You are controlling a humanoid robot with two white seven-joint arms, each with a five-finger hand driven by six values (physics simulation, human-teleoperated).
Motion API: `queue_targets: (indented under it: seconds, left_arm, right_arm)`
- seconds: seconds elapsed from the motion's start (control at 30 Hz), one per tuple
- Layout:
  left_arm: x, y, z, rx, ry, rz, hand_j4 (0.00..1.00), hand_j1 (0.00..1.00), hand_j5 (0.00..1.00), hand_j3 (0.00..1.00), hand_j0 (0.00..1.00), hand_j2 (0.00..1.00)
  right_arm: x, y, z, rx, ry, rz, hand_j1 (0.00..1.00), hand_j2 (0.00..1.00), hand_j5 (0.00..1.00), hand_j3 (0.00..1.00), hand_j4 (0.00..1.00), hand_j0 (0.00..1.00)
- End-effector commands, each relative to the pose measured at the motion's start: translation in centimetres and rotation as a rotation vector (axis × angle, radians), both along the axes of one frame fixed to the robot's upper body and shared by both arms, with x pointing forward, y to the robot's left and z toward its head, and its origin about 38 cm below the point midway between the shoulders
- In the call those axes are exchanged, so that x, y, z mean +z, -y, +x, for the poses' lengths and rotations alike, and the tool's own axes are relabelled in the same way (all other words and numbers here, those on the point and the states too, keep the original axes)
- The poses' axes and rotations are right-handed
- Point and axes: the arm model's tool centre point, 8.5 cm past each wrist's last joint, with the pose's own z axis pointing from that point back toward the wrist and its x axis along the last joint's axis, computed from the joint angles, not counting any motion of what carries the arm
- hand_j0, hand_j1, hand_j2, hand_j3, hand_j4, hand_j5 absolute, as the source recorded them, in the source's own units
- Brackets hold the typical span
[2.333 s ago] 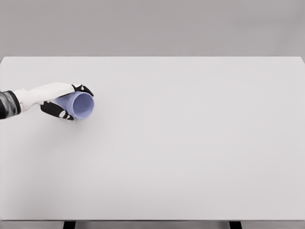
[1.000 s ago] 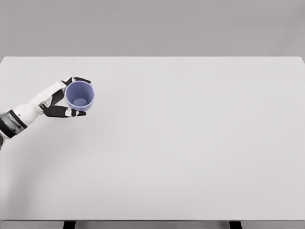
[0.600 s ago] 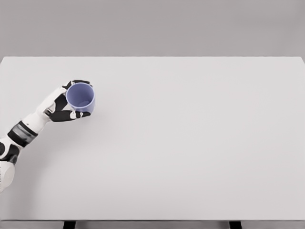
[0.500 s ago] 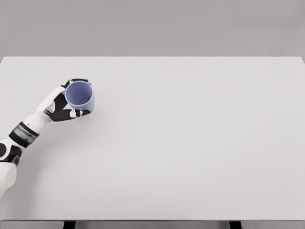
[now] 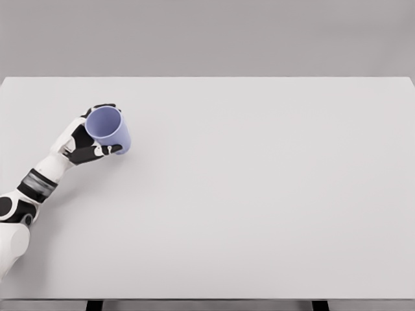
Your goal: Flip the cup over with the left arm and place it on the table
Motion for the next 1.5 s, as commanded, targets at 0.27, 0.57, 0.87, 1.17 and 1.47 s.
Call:
queue_targets:
  seconds: [0.27,0.57,0.87,1.17,1.47]
  left_arm:
    - [0.3,0.6,0.3,-0.034,-0.101,-0.005,0.67,0.67,0.67,0.67,0.67,0.67]
    - [-0.4,0.5,0.2,-0.035,-0.151,-0.003,0.68,0.68,0.68,0.68,0.68,0.68]
    - [-0.7,0.5,0.2,-0.039,-0.173,0.014,0.71,0.71,0.71,0.71,0.71,0.71]
    - [-1.0,0.6,-0.3,-0.043,-0.175,0.022,0.89,0.89,0.89,0.89,0.89,0.89]
    - [-0.8,0.6,-0.3,-0.045,-0.163,0.025,0.97,0.97,0.97,0.97,0.97,0.97]
  right_arm:
    - [0.0,0.0,0.0,0.000,0.000,0.000,1.00,1.00,1.00,1.00,1.00,1.00]
    - [0.0,0.0,0.0,0.000,0.000,0.000,1.00,1.00,1.00,1.00,1.00,1.00]
    - [0.0,0.0,0.0,0.000,0.000,0.000,1.00,1.00,1.00,1.00,1.00,1.00]
    - [0.0,0.0,0.0,0.000,0.000,0.000,1.00,1.00,1.00,1.00,1.00,1.00]
    - [0.0,0.0,0.0,0.000,0.000,0.000,1.00,1.00,1.00,1.00,1.00,1.00]
